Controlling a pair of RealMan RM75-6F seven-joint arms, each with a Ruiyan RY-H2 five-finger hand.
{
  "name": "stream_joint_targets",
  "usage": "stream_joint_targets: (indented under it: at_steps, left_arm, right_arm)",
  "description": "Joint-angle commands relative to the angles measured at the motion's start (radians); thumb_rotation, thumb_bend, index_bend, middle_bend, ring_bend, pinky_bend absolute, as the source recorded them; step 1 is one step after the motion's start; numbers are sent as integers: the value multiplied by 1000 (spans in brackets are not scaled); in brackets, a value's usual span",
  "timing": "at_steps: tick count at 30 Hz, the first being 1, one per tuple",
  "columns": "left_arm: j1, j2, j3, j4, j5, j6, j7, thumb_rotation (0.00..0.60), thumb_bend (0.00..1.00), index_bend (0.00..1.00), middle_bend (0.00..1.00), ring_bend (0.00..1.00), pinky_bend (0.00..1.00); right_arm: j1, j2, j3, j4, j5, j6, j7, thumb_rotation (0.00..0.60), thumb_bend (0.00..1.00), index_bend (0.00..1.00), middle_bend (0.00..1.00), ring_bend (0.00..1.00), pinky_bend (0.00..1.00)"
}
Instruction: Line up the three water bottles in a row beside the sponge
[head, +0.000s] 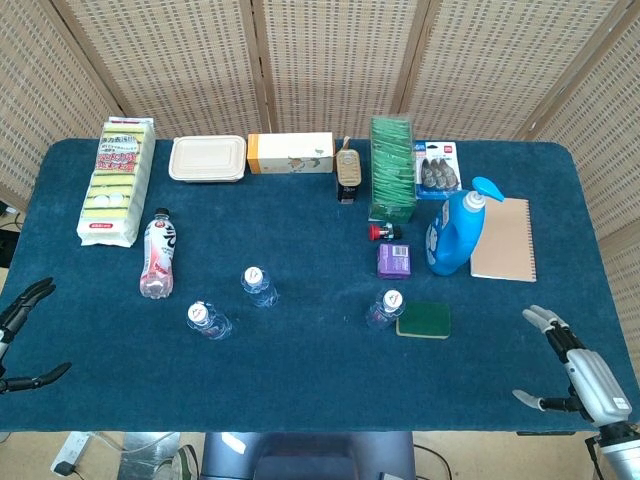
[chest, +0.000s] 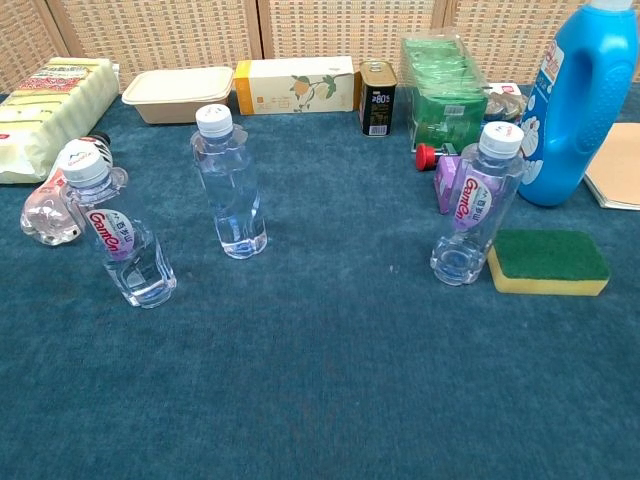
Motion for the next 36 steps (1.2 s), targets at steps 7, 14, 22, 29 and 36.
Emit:
stream_joint_targets:
  at_steps: [7,14,22,29,36]
  left_arm:
    - [-249,254,-49,-252,38,-249,-11,600,201,0,0,0,70]
    - [-475,365,-142,-404,-98,-600,61,600,212,0,0,0,71]
    - [-737,268,-248,-406,-394,-1029,187,600,212,0,0,0,70]
    - [-933,188,-287,-392,-644,-1245,279,600,212,0,0,0,70]
    - [-1147,146,-171,-370,-851,-1310,408,600,213,0,0,0,70]
  right_arm:
    - [-19,-1,7,-1,-10,24,9,600,95,72,57,12,149]
    - [-20,-2,9,5,-18,18,8,600,95,72,57,12,149]
    - [-13,-3,15,-3,-22,-1,-10,600,95,72,57,12,149]
    - [-16,-3,20,1,-13,-6,-3,600,95,72,56,12,149]
    - [-17,-1,23,11,-5,-14,20,600,96,72,56,12,149]
